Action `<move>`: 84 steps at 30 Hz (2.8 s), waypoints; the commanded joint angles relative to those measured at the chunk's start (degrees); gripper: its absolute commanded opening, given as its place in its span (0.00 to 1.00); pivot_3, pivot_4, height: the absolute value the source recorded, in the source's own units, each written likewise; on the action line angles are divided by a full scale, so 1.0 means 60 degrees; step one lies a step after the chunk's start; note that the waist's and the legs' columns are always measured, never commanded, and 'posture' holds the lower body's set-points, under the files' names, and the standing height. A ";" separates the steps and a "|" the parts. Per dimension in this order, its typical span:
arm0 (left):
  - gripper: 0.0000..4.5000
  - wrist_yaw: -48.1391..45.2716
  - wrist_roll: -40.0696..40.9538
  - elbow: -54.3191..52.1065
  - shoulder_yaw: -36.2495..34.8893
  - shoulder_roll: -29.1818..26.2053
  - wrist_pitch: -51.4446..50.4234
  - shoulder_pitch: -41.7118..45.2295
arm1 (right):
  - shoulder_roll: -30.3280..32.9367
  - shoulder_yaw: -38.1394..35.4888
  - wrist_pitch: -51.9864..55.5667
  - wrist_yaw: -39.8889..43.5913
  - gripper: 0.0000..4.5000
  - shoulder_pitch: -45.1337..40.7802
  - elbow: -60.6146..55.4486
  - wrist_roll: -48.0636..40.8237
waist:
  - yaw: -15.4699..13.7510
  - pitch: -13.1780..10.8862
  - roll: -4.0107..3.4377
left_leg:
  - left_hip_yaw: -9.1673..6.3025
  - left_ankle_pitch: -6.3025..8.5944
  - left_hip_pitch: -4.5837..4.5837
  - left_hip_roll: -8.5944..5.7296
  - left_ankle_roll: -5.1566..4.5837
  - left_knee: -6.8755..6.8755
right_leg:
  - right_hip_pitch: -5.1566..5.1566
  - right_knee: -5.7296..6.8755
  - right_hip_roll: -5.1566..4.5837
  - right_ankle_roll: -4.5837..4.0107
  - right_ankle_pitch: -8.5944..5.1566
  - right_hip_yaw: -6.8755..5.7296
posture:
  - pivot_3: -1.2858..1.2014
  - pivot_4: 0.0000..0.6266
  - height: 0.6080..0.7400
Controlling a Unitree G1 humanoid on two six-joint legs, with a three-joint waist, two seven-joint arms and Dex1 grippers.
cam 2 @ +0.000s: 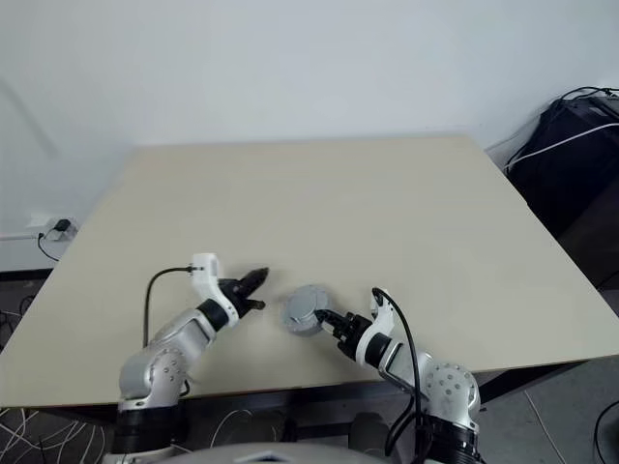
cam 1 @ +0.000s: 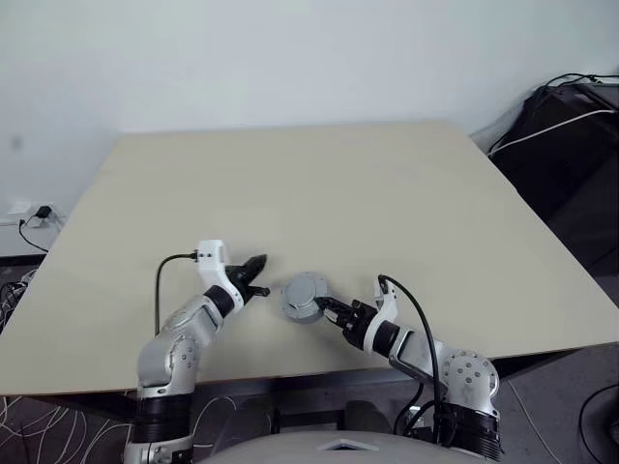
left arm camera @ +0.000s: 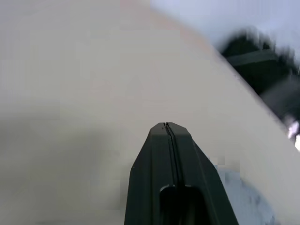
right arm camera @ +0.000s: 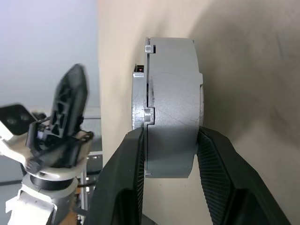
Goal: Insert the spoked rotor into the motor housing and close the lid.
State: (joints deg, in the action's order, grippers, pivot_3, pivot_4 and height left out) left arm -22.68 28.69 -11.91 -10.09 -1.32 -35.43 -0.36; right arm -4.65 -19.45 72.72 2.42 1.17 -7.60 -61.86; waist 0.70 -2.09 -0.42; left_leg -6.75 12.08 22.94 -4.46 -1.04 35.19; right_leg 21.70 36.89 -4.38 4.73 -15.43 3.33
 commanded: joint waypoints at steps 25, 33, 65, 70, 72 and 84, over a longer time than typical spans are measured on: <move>1.00 -0.0737 0.6986 -0.0520 -0.0574 0.1339 -0.1569 -0.3304 | -0.0151 0.0882 -0.1430 -0.0938 0.30 -0.1284 -0.0495 -0.2851 | 0.0104 -0.0043 -0.0013 | 0.0004 0.0005 0.0019 0.0002 -0.0008 0.0012 | 0.0007 -0.0011 -0.0010 -0.0008 -0.0047 0.0002 | 0.52 0.00 1.00; 1.00 -0.0359 0.7764 -0.0093 -0.0231 0.1423 -0.1384 -0.3337 | 0.0079 0.1381 -0.1148 -0.1175 0.30 -0.0955 -0.0599 -0.3383 | 0.0102 -0.0042 -0.0013 | 0.0004 0.0005 0.0019 0.0002 -0.0009 0.0013 | 0.0006 -0.0010 -0.0003 -0.0028 -0.0037 0.0002 | 0.52 0.00 1.00; 0.49 -0.0733 0.8136 0.0461 0.0277 0.1183 -0.0861 -0.3480 | 0.1431 0.2992 -0.1597 -0.1720 0.30 -0.0232 -0.0819 -0.5156 | 0.0078 -0.0046 -0.0006 | 0.0009 0.0007 0.0022 0.0002 -0.0013 0.0023 | 0.0003 -0.0012 -0.0006 -0.0012 -0.0053 0.0005 | 0.52 0.00 1.00; 0.49 -0.0745 0.8128 0.0401 0.0308 0.1161 -0.0820 -0.3543 | 0.1521 0.3061 -0.1940 -0.1688 0.30 -0.0187 -0.1022 -0.4612 | 0.0076 -0.0047 -0.0005 | 0.0010 0.0008 0.0022 0.0001 -0.0015 0.0027 | 0.0001 -0.0013 -0.0007 -0.0012 -0.0054 0.0005 | 0.52 0.00 1.00; 0.49 -0.0706 0.8091 0.0324 0.0281 0.1179 -0.0723 -0.3550 | 0.1545 0.3051 -0.2209 -0.1578 0.30 -0.0150 -0.1208 -0.4162 | 0.0072 -0.0046 -0.0005 | 0.0009 0.0008 0.0022 0.0001 -0.0015 0.0027 | 0.0001 -0.0012 -0.0007 -0.0011 -0.0054 0.0005 | 0.52 0.00 1.00; 0.47 0.0106 0.7779 0.0317 -0.0876 0.1023 0.0947 -0.2389 | 0.2320 0.2938 -0.2867 -0.0714 0.80 0.0272 -0.2236 -0.2646 | -0.0002 -0.0049 0.0000 | -0.0066 0.0009 0.0042 -0.0015 -0.0015 0.0058 | -0.0025 -0.0013 -0.0013 -0.0012 -0.0055 -0.0068 | 0.52 0.00 1.00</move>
State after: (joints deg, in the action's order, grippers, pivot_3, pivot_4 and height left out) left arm -22.06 74.93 -8.20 -14.55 3.47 -31.49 -17.63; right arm 9.44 -2.06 56.53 -2.90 3.15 -18.19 -78.25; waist 0.69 -2.39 -0.41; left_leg -7.15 12.12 23.21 -4.51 -1.11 35.54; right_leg 21.59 36.83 -4.42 4.63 -15.77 2.91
